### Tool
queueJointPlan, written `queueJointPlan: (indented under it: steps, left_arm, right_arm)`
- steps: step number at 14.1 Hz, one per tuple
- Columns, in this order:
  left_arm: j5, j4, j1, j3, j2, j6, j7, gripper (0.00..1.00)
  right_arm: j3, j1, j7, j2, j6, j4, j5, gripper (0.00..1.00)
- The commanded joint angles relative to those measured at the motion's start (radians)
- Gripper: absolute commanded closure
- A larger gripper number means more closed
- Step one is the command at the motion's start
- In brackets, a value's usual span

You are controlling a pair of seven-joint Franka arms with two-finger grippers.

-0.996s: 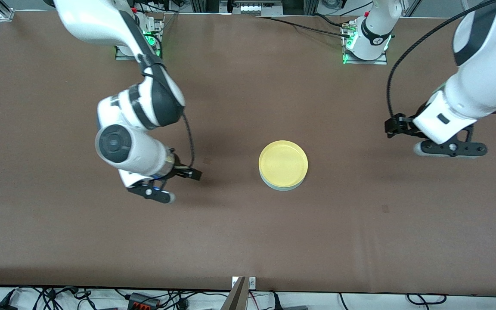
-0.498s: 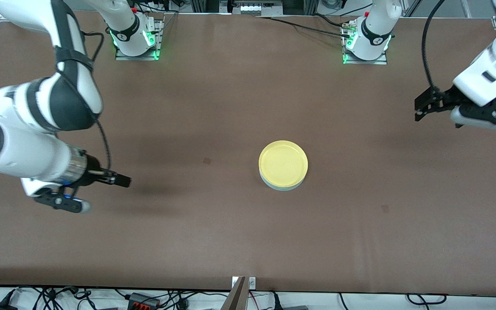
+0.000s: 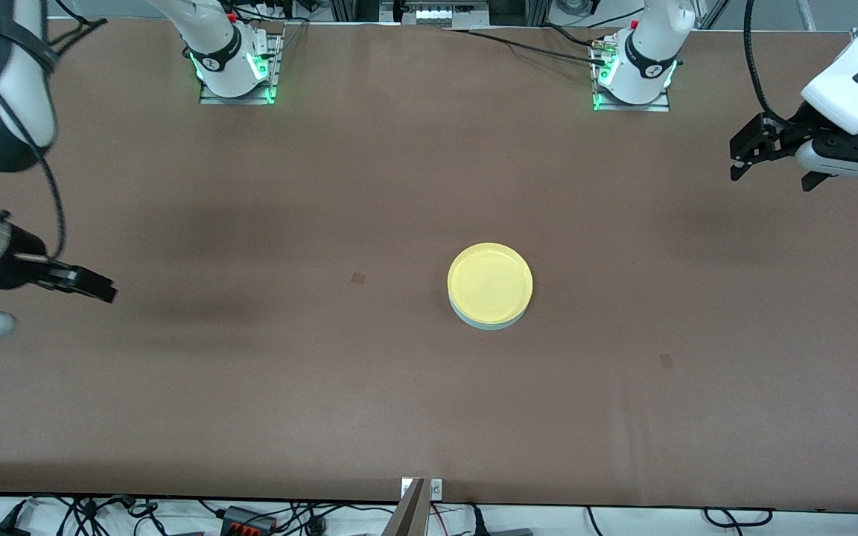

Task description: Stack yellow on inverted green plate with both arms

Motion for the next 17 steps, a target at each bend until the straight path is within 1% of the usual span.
queueJointPlan:
  steps: [1, 2, 3, 6, 8, 10, 11, 13, 15, 17]
  left_arm:
    - [-0.026, 0.021, -0.012, 0.018, 0.017, 0.002, 0.029, 0.00]
    - [-0.026, 0.038, -0.012, 0.018, 0.021, 0.002, 0.030, 0.00]
    - [-0.021, 0.053, -0.026, 0.025, 0.043, 0.002, 0.030, 0.00]
    - [-0.024, 0.061, -0.084, 0.110, 0.052, 0.002, 0.030, 0.00]
    - [-0.026, 0.046, -0.084, 0.119, 0.040, -0.007, 0.030, 0.00]
    - [-0.024, 0.053, -0.084, 0.110, 0.040, -0.033, 0.030, 0.00]
    - [-0.026, 0.056, -0.081, 0.108, 0.043, -0.030, 0.030, 0.00]
    - [-0.028, 0.061, -0.075, 0.108, 0.046, -0.030, 0.030, 0.00]
    - [-0.028, 0.062, -0.075, 0.108, 0.047, -0.030, 0.029, 0.00]
    - [-0.024, 0.062, -0.076, 0.108, 0.047, -0.030, 0.029, 0.00]
  right_arm:
    - [0.061, -0.114, -0.138, -0.095, 0.009, -0.098, -0.013, 0.00]
    - [0.079, -0.139, -0.165, -0.109, 0.006, -0.098, -0.011, 0.00]
    - [0.079, -0.142, -0.173, -0.118, 0.000, -0.096, -0.011, 0.00]
    - [0.075, -0.136, -0.175, -0.152, -0.028, -0.096, -0.022, 0.00]
    - [0.067, -0.145, -0.184, -0.162, -0.048, -0.102, -0.020, 0.00]
    - [0.066, -0.145, -0.169, -0.184, -0.091, -0.127, -0.023, 0.00]
    - [0.066, -0.145, -0.172, -0.207, -0.085, -0.159, -0.028, 0.00]
    - [0.070, -0.141, -0.181, -0.260, -0.047, -0.240, -0.077, 0.00]
    - [0.075, -0.139, -0.180, -0.316, -0.028, -0.317, -0.082, 0.00]
    - [0.078, -0.139, -0.180, -0.351, -0.023, -0.372, -0.074, 0.00]
